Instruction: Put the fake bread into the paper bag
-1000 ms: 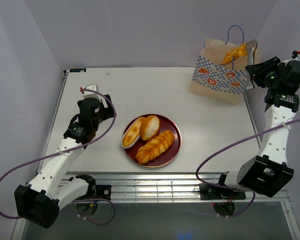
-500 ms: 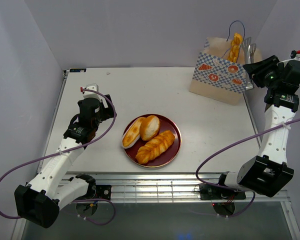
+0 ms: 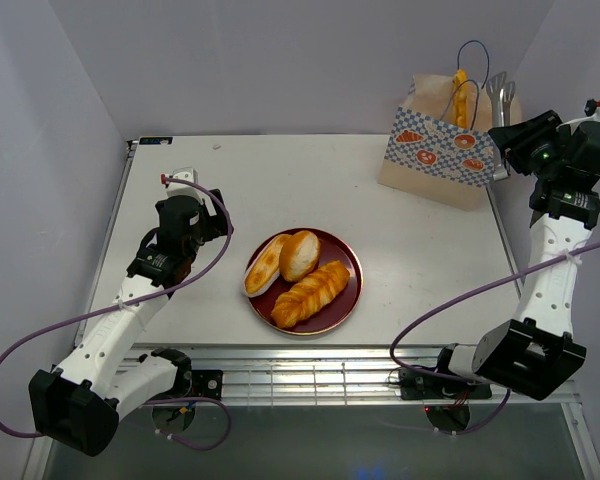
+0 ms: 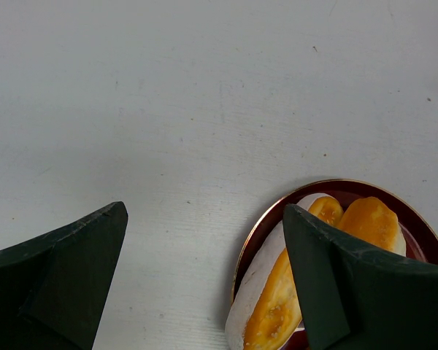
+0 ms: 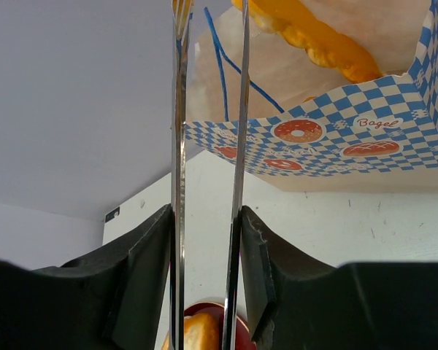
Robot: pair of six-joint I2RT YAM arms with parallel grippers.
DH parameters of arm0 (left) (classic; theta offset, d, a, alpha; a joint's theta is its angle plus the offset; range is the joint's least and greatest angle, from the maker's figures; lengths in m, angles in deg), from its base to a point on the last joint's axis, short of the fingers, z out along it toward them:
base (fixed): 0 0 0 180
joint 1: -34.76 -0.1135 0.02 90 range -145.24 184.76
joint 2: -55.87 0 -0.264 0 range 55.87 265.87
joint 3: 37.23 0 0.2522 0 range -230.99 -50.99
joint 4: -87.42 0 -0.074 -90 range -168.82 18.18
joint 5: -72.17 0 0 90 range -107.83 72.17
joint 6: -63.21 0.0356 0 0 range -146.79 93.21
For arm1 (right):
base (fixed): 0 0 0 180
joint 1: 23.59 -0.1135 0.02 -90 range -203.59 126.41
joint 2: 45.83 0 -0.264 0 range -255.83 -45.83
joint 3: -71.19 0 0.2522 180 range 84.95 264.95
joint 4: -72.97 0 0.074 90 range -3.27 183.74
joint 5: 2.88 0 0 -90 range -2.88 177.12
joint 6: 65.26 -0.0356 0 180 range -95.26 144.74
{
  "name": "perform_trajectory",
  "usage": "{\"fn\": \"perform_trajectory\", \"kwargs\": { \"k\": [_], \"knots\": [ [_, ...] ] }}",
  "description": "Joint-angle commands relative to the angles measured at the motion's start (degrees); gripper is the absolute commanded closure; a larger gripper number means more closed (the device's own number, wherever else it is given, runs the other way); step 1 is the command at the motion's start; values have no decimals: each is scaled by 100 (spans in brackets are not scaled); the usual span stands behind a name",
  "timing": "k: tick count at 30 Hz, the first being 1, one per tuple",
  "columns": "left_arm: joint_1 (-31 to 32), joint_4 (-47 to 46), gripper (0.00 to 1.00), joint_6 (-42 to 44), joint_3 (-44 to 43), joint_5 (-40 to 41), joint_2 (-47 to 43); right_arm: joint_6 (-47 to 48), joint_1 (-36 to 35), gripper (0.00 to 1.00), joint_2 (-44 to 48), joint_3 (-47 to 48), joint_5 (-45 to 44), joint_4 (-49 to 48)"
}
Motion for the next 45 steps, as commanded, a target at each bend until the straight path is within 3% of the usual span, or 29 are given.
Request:
{"fn": "perform_trajectory", "kwargs": {
  "k": [1,5,10,16,25,28,31,35,45],
  "knots": [
    [23,3,2,-38,-194,-64,-67,75,17,56,374,82,211,-351],
    [23,12,2,-38,-186,-29,-67,101,-114,57,822,-164,562,-946],
    [23,12,2,-38,-177,-11,-67,548,-930,57,1218,-419,1037,-1643],
    [23,3,2,-20,-177,94,-111,1592,-2240,56,1569,-700,1345,-1222],
    [23,12,2,-11,-177,165,-138,2579,-4200,55,2553,-2650,634,-448],
    [23,20,2,-3,-177,191,-120,2422,-4614,55,2835,-3378,-42,-386],
    [23,20,2,-3,-177,200,-94,2176,-4799,55,3020,-3985,-140,-597],
    [23,20,2,-3,-168,165,-41,1719,-5036,53,3012,-4242,-840,-422],
    [23,20,2,6,-168,156,-15,164,-5133,49,2933,-4936,-1053,-668]
  ]
}}
